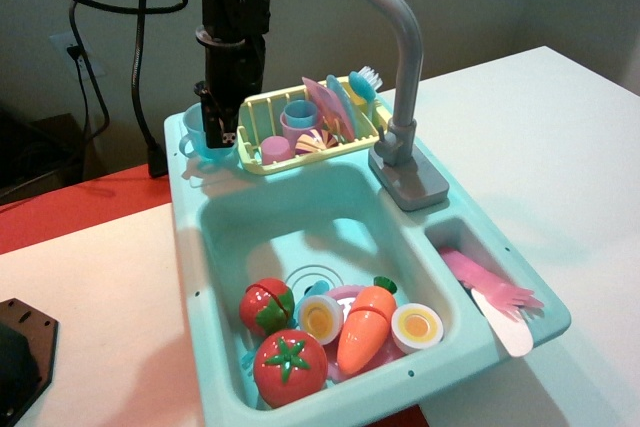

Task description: Put cup from counter to sink

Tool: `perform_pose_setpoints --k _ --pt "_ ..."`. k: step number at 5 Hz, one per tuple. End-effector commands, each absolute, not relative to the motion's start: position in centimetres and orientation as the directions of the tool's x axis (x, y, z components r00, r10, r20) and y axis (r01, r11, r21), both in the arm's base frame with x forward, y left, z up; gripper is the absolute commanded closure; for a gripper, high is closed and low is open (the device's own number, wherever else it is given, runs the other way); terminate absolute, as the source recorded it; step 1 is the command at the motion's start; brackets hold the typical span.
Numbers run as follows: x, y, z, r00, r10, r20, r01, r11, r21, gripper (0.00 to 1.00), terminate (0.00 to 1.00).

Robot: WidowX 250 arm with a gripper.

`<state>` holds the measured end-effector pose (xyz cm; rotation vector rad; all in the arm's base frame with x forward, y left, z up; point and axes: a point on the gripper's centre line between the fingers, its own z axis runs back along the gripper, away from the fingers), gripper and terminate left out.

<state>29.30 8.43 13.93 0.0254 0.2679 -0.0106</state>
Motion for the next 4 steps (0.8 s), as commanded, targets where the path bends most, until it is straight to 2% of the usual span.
perform_pose_setpoints --k 1,3,4 --pt "29.0 8.5 16.5 0.984 0.0 -0.179 0.009 0.999 0.05 1.0 0.0" --pt "30.2 8.1 17.9 0.991 -0.012 -0.135 0.021 0.998 0.067 1.0 0.0" --pt "32.3 6.1 19.3 0.993 -0.058 -0.106 0.064 0.996 0.054 1.0 0.0"
